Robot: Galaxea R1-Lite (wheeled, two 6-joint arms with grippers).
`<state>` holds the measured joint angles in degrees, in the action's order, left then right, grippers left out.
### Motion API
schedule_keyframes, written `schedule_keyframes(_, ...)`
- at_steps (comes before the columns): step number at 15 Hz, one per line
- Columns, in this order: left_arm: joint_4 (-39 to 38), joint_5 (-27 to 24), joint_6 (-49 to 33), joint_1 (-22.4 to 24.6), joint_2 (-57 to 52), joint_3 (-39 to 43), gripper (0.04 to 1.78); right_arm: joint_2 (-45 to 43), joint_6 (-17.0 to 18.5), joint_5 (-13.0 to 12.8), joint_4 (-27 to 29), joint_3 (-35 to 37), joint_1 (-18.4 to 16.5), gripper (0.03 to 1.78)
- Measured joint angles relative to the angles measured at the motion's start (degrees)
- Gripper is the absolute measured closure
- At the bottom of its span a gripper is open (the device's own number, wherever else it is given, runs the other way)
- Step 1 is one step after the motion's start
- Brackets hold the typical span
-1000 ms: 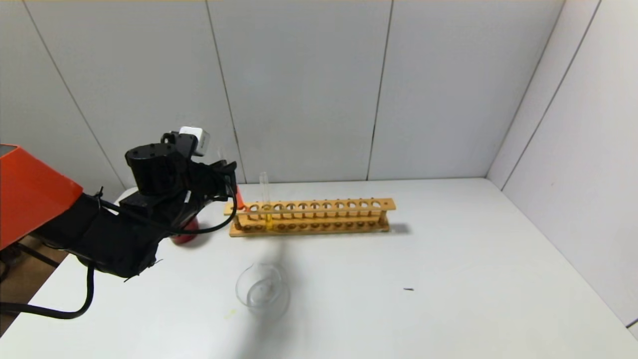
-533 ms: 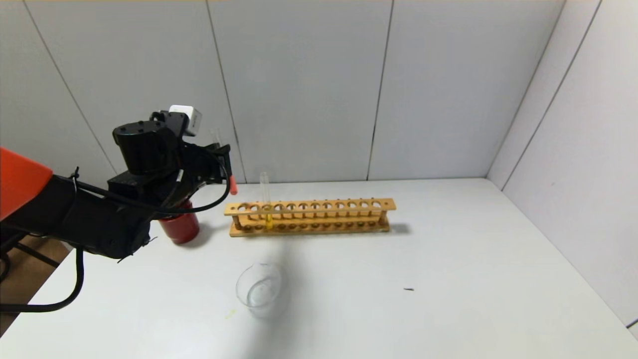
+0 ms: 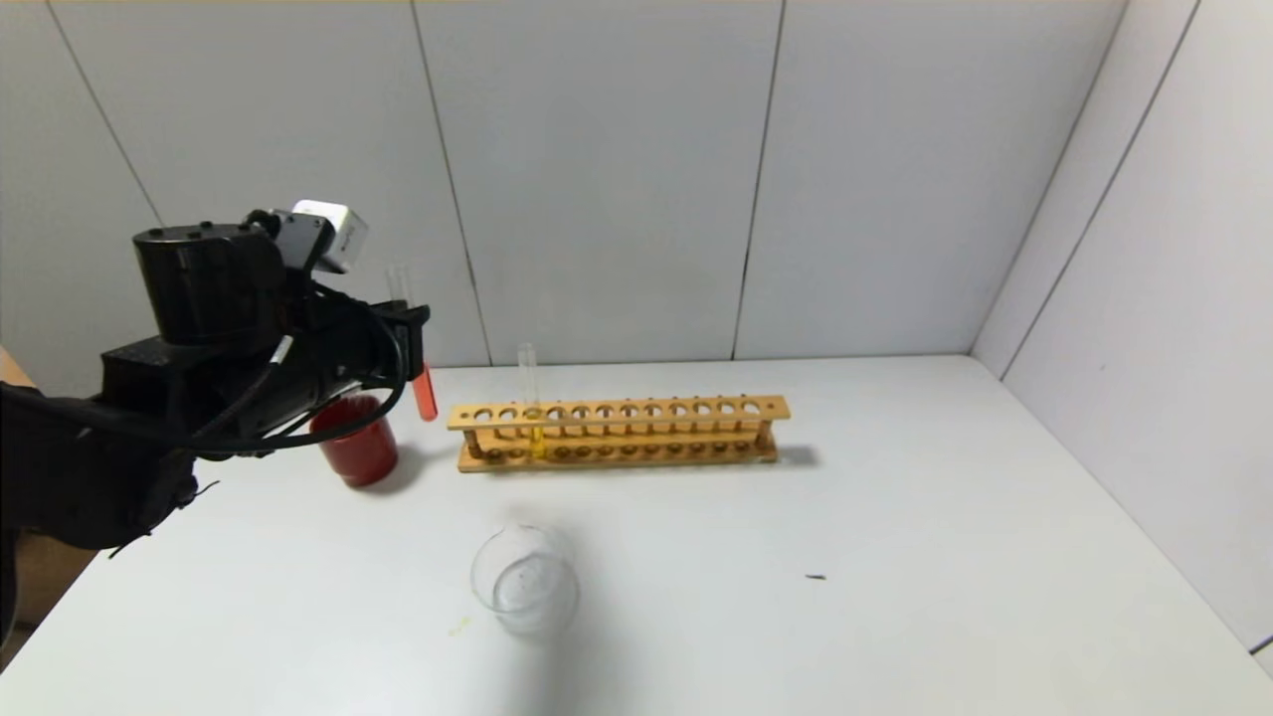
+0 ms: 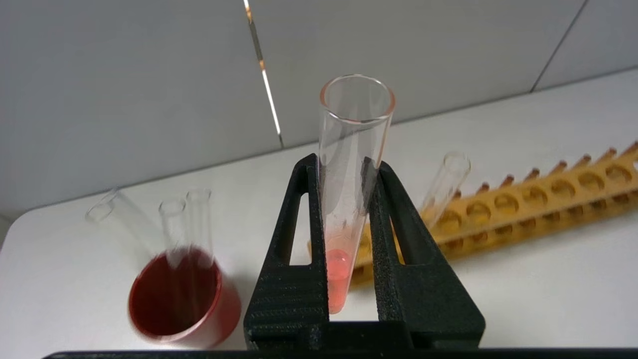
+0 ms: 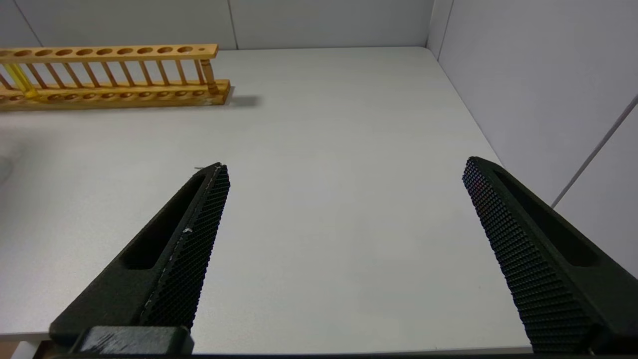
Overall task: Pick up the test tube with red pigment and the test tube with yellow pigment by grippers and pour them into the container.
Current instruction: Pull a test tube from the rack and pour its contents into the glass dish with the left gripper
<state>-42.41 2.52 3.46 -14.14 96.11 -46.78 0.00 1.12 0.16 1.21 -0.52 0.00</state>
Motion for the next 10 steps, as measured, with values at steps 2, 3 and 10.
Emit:
schedule_keyframes(2,2.17,-0.46,3.12,-0.11,-4.02,3.47,1.52,0.00,0.00,0.00,0.00,0.00,0.00,0.10)
schedule_keyframes(3,2.54,-0.52,5.00,-0.35,-5.73,5.08,1.52,0.00,0.02,-0.02,0.00,0.00,0.00,0.10)
schedule_keyframes(10,9.17,-0.52,17.29,-1.68,-12.63,13.02,1.52,0.00,0.02,0.00,0.02,0.00,0.00,0.10)
